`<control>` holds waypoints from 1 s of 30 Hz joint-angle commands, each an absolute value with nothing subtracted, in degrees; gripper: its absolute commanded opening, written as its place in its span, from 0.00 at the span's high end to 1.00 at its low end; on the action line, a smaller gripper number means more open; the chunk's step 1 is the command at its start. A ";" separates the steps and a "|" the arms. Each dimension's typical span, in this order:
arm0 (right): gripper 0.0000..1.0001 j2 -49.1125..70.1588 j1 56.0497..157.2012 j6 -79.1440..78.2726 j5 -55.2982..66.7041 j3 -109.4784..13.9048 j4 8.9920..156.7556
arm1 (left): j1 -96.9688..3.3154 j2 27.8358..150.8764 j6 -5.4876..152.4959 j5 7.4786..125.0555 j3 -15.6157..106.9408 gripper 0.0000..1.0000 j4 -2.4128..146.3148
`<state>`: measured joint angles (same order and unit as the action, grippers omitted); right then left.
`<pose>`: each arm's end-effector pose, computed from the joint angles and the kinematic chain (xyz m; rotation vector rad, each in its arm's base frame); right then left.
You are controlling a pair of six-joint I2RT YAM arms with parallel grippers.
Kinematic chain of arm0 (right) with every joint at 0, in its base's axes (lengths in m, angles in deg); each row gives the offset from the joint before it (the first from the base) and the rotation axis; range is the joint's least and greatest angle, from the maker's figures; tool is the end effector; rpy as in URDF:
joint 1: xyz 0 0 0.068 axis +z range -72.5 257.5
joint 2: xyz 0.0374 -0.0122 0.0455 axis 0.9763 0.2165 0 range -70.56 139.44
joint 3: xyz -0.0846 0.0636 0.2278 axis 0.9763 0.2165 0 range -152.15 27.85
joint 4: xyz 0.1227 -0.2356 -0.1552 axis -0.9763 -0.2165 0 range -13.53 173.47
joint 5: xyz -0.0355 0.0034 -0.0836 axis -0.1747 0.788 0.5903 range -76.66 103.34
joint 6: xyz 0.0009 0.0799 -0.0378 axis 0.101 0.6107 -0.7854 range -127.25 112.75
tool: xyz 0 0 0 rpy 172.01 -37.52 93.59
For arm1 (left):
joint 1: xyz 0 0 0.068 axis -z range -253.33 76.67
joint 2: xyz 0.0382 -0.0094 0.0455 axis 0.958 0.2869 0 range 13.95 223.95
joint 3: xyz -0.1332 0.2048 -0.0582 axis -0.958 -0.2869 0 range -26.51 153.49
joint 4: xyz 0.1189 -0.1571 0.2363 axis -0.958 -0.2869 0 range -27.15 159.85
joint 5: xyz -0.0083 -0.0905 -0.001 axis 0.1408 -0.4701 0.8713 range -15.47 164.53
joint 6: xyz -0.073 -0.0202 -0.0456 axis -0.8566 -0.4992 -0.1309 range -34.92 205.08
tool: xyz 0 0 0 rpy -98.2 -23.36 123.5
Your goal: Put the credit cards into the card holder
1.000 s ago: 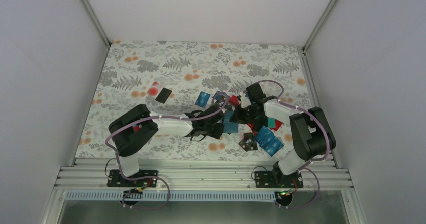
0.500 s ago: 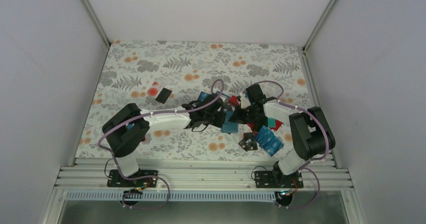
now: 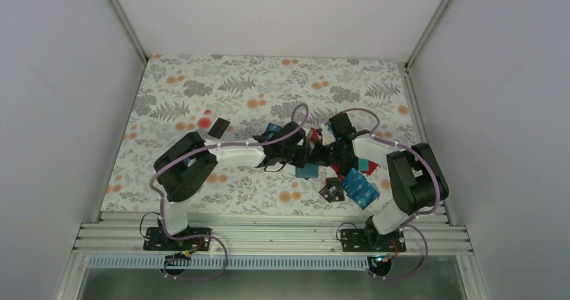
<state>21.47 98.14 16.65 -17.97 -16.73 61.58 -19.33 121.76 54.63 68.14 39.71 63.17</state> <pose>0.2862 0.1514 0.0470 -0.0648 2.8718 0.9423 0.2602 -0.3729 0.0798 0.5776 2.5038 -0.7642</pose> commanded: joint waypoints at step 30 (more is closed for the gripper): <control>0.00 10.65 97.78 15.42 -8.10 -34.35 59.61 | -25.73 103.21 61.18 84.09 36.00 0.19 53.68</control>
<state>14.48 98.19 15.58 -14.91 -30.76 57.38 -22.63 107.99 57.31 79.78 35.21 56.81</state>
